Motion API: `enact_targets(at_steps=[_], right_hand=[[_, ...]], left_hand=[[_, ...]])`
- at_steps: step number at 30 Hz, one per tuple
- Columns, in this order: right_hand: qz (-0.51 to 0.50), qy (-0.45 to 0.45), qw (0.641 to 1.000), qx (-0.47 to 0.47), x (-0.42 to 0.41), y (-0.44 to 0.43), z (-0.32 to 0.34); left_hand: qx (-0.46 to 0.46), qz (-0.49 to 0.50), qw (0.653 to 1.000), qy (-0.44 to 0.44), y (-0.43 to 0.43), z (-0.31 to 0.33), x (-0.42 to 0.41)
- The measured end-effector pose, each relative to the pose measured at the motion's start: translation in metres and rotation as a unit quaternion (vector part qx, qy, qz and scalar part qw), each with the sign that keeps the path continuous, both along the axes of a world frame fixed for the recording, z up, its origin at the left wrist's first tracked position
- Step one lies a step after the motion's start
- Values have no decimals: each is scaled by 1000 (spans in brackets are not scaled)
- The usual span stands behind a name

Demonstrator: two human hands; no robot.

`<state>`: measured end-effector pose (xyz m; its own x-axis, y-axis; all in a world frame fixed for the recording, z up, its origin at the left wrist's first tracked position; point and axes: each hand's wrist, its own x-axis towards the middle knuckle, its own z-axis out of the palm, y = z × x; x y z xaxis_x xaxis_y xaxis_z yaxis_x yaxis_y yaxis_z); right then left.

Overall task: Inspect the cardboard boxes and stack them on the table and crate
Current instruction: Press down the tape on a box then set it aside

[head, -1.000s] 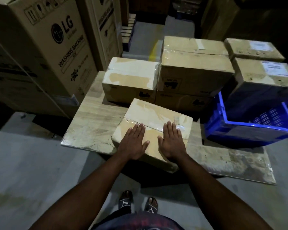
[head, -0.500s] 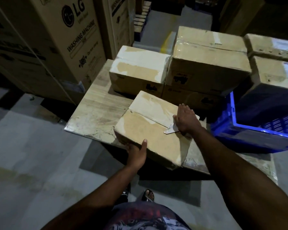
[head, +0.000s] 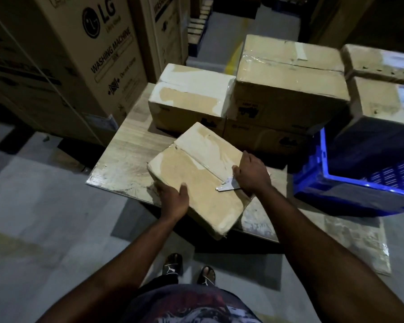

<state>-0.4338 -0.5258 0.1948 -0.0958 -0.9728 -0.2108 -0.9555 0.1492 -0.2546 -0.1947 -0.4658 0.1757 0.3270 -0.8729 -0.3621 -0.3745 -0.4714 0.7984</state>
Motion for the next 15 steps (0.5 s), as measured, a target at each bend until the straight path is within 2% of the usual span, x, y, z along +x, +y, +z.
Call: enact_targets(at_steps=[4,6,9,13,15], right_hand=[[0,-4,1000,-19,7,0,-4],[3,-9,1000,-16,6,-3,-2],[10,-1,1000,-9,11,-9,1],[27,17,1000,-2,29,-24,-1],[35,23,999,-16,46,-34,-1]], left_hand=[[-79,-89,978,-169,-23,15,26],[-97,-134,963,-212,-44,20,37],[-84,-191,951,-228,-78,27,46],[-51,-253,947,-192,-117,25,63],[-67,-270,940,-198,-131,21,78]])
